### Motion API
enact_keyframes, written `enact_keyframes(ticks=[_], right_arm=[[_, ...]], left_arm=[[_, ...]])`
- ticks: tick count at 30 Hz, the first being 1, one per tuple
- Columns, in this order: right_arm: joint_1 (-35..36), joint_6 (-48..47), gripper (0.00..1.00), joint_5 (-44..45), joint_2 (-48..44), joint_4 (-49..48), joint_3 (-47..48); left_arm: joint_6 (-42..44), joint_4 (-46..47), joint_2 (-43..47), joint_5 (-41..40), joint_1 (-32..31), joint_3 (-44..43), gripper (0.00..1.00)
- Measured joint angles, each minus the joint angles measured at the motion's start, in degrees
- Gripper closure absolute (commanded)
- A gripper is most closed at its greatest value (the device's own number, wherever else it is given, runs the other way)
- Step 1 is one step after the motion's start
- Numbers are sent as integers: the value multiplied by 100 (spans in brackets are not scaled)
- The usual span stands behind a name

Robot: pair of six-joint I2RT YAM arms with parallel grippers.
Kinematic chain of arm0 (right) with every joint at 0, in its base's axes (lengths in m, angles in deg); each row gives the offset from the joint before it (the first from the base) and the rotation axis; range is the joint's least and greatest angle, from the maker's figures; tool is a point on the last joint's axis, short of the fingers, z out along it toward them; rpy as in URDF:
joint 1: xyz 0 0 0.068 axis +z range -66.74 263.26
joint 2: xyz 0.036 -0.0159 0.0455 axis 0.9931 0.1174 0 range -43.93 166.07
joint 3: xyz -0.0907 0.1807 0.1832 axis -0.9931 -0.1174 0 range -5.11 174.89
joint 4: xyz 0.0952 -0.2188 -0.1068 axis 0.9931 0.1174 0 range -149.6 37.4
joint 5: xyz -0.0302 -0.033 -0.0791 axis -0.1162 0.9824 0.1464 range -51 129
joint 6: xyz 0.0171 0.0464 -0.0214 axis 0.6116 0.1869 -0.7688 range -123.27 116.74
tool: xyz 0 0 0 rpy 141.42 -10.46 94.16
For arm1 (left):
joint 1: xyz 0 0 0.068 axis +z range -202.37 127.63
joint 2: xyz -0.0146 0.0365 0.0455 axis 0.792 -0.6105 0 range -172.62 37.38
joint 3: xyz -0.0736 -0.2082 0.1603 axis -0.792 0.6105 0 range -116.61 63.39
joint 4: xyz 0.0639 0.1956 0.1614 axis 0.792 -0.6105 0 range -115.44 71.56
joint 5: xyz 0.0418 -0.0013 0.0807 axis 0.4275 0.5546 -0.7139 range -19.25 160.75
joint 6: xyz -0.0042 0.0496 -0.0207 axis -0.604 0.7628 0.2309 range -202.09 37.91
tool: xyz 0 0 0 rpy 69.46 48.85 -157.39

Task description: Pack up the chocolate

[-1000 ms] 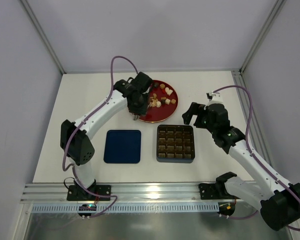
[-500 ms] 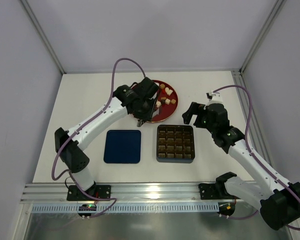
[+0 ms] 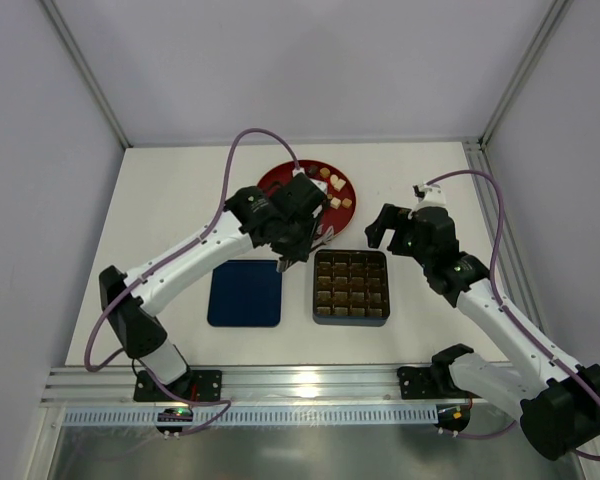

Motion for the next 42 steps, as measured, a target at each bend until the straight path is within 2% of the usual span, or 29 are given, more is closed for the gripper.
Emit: enact_keyframes(ticks=[16, 42], right_arm=[[0, 0, 0, 59, -2, 4, 0], [0, 15, 0, 61, -31, 2, -83]], left_arm=[[-199, -20, 315, 4, -339, 542, 67], [-284, 98, 221, -2, -446, 669, 64]])
